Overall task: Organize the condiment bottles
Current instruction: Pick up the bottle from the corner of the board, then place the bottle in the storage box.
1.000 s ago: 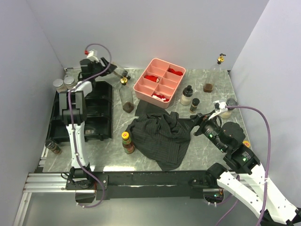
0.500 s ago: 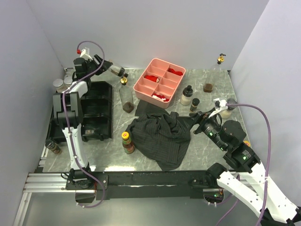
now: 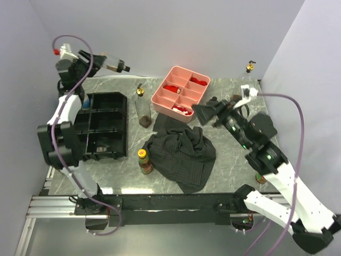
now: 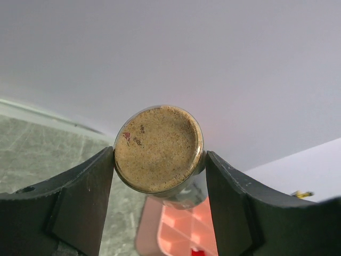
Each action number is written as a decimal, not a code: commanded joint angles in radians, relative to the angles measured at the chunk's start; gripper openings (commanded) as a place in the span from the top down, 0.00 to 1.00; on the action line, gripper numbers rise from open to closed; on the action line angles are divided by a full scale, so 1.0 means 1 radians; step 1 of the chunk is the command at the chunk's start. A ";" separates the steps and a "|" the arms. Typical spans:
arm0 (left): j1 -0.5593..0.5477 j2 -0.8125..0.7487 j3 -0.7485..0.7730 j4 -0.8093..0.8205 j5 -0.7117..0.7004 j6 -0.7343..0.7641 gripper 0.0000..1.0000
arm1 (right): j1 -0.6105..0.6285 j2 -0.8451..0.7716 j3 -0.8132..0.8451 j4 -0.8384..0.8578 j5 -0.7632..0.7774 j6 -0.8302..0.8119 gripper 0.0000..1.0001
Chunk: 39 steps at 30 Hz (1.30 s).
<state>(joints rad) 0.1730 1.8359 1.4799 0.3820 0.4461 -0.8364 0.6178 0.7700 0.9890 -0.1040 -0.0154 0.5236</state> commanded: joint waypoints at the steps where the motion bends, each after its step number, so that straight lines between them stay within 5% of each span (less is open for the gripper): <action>1: 0.019 -0.179 -0.038 0.060 0.003 -0.130 0.99 | -0.003 0.150 0.094 0.229 -0.018 0.009 0.03; 16: 0.010 -0.632 -0.259 0.098 0.057 -0.409 0.99 | 0.036 0.534 0.224 0.802 -0.198 0.196 0.00; 24: -0.003 -0.741 -0.325 0.123 0.109 -0.507 0.99 | 0.209 0.652 0.385 0.751 -0.077 -0.014 0.00; 39: -0.007 -0.840 -0.375 -0.009 0.141 -0.490 0.99 | 0.298 0.804 0.519 0.569 -0.092 -0.083 0.00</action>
<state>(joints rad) 0.1684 1.0245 1.1160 0.3496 0.5644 -1.3025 0.9016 1.5742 1.4536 0.4717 -0.1337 0.4931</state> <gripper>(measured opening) 0.676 0.999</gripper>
